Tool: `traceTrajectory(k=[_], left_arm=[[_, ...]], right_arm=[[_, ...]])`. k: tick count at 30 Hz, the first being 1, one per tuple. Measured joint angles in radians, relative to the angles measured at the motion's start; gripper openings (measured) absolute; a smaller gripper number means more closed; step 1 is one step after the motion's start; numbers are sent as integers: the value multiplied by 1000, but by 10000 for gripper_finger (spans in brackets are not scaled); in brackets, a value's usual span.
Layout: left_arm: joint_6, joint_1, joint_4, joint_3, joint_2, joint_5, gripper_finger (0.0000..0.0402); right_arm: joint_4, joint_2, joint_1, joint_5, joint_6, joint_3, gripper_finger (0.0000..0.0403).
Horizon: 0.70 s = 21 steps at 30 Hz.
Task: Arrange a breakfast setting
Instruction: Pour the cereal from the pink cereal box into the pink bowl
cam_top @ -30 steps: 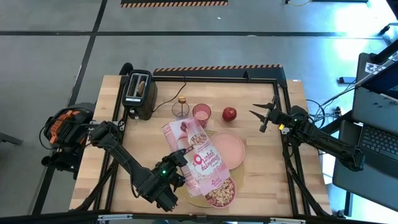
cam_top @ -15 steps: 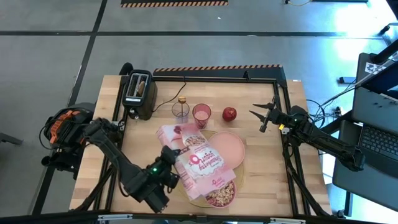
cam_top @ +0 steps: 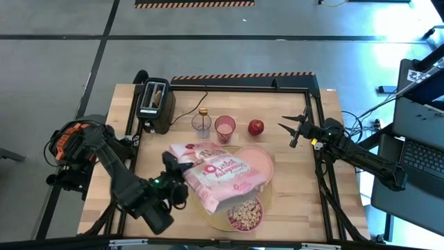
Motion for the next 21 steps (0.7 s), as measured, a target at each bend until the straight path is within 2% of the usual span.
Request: traceTrajectory(k=[14, 21], left_arm=[[-175, -35, 0, -17, -207, -227, 94], [-220, -10, 22, -105, -238, -218, 87]], right_arm=[[1, 0, 0, 0, 0, 0, 127], [1, 0, 0, 0, 0, 0, 127]])
